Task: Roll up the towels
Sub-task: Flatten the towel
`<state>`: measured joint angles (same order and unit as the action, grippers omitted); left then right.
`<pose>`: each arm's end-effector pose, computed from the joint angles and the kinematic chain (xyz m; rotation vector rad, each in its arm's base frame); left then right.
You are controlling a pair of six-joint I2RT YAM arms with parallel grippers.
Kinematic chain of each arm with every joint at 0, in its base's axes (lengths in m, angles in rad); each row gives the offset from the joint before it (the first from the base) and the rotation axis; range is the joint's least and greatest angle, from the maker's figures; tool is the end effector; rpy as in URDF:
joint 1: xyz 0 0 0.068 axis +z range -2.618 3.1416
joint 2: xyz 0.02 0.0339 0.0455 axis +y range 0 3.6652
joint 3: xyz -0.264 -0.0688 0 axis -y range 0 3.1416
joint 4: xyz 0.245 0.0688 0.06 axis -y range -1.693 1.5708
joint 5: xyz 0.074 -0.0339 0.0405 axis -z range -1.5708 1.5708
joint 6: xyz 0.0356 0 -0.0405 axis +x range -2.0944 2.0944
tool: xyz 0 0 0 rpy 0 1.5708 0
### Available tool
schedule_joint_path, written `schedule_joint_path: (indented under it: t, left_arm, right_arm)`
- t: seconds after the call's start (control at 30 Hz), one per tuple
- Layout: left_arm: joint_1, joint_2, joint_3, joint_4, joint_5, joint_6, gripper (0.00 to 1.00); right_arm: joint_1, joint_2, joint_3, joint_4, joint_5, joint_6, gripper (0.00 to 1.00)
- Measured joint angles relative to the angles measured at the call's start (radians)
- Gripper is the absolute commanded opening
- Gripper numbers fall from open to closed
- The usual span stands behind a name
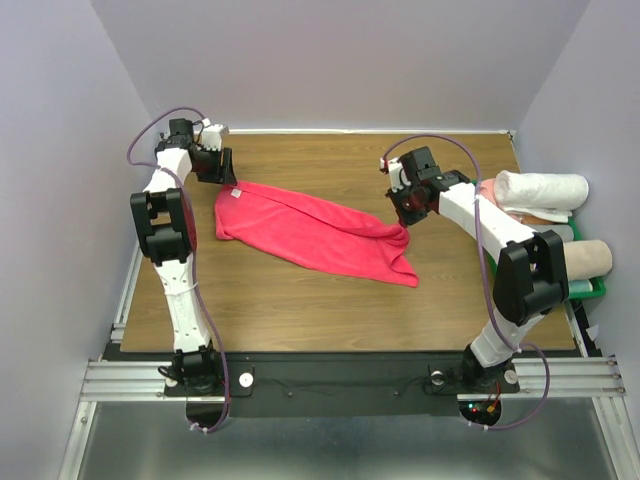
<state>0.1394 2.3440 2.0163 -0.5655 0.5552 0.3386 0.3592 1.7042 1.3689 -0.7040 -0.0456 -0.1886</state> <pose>0.5186 0.0538 0.1992 0.4635 2.2905 -0.4498 0.3381 0.1287 0.2567 -0.7225 2.5115 0.1200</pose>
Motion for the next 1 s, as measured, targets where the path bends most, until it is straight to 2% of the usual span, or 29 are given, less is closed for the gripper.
schedule_joint_path:
  t: [0.17,0.33,0.5,0.9,0.93,1.0]
  left_arm:
    - [0.000,0.013,0.000,0.000,0.015,-0.020,0.63]
    - [0.000,0.030,0.000,0.001,0.003,-0.032,0.69]
    - [0.000,0.031,-0.013,0.032,-0.026,-0.047,0.67]
    - [0.000,0.032,-0.005,0.061,0.032,-0.087,0.20]
    - [0.000,0.035,0.001,0.060,0.040,-0.090,0.12]
    - [0.000,0.039,0.010,0.061,0.050,-0.094,0.00]
  right_arm:
    - [-0.006,0.000,0.000,0.000,0.000,-0.003,0.01]
    - [-0.012,0.000,0.000,0.000,0.000,-0.006,0.00]
    - [-0.013,0.000,0.000,0.000,-0.003,-0.006,0.01]
    - [-0.017,0.000,0.000,0.000,-0.004,-0.007,0.01]
    - [-0.020,0.000,0.000,0.000,-0.004,-0.007,0.01]
    - [-0.026,0.000,0.000,0.000,-0.003,-0.008,0.01]
